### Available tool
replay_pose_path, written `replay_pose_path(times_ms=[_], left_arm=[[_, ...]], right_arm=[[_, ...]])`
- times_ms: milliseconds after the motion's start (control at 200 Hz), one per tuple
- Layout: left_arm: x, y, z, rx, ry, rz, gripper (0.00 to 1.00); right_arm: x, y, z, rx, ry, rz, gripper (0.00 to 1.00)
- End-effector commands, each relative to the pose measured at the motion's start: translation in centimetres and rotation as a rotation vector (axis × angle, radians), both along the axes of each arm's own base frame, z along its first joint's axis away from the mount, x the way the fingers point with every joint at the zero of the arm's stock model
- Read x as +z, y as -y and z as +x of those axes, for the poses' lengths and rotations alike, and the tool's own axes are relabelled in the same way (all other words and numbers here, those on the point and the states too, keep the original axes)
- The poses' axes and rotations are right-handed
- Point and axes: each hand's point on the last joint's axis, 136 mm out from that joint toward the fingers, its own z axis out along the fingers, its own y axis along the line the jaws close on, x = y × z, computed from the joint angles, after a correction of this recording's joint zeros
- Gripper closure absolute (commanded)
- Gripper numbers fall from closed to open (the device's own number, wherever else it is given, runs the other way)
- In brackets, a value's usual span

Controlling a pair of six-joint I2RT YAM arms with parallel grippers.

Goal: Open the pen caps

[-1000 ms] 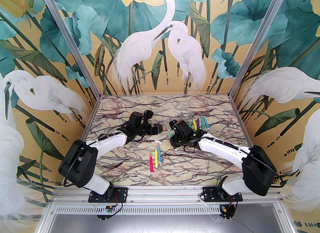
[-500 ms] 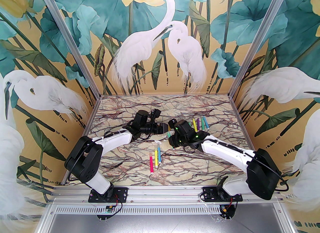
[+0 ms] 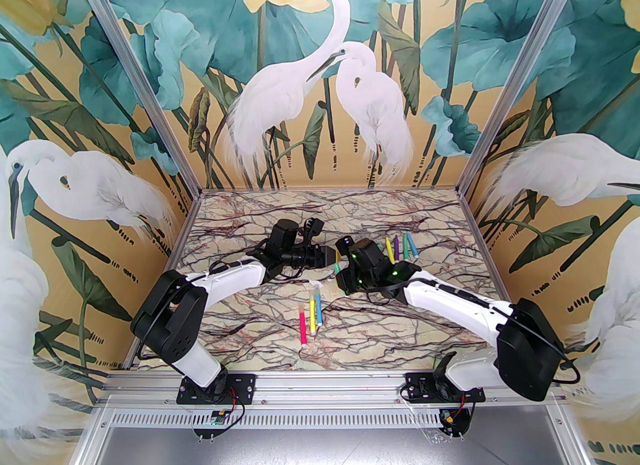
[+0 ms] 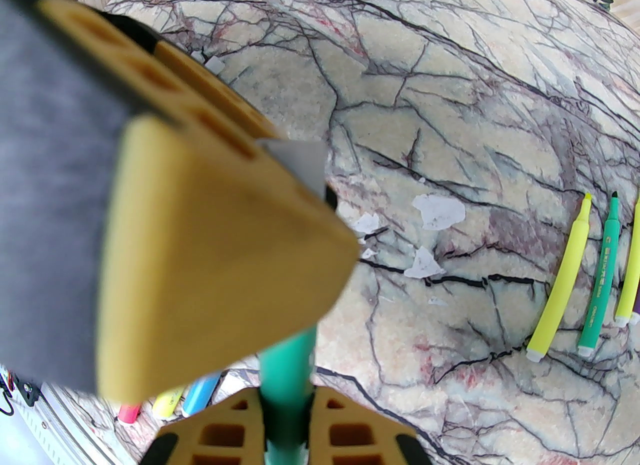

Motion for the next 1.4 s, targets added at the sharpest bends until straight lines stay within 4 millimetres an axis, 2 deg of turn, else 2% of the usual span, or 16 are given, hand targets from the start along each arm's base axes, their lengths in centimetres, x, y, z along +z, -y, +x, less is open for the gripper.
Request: replay_pose_path(times_ms=[0, 85, 165, 395, 550, 770, 960, 1190, 1396], left_arm=[[0.7, 0.8, -0.1, -0.034, 0.005, -0.027, 0.72], [0.9, 0.8, -0.1, -0.033, 0.006, -0.032, 0.77], [1.2, 0.8, -0.1, -0.037, 0.008, -0.036, 0.80], [1.9, 1.0, 0.0, -0.046, 0.014, -0.042, 0.87], [2.4, 1.3, 0.0, -0.059, 0.010, -0.062, 0.89], [2.3, 1.3, 0.3, -0.056, -0.001, -0.066, 0.92], [2.4, 0.6, 1.1, -0.029, -0.004, -0.071, 0.93], [2.6, -2.0, 2.9, 0.048, -0.001, -0.068, 1.00], [2.9, -4.6, 4.5, 0.127, 0.006, -0.058, 1.00]], right_arm=[[0.8, -0.1, 0.0, 0.011, 0.046, 0.016, 0.82], [0.4, -0.1, -0.1, 0.012, 0.043, 0.016, 0.71], [0.0, -0.1, -0.2, 0.016, 0.041, 0.020, 0.66], [-0.9, -0.1, -0.1, 0.015, 0.046, 0.027, 0.64], [-1.1, -0.2, 0.1, 0.013, 0.056, 0.036, 0.68], [-1.0, -0.2, 0.1, 0.012, 0.066, 0.045, 0.84], [-1.4, 0.2, -0.3, 0.016, 0.056, 0.043, 0.92], [-3.0, 0.9, -2.0, 0.053, 0.009, 0.022, 0.99], [-4.9, 1.5, -4.4, 0.119, -0.070, -0.002, 1.00]])
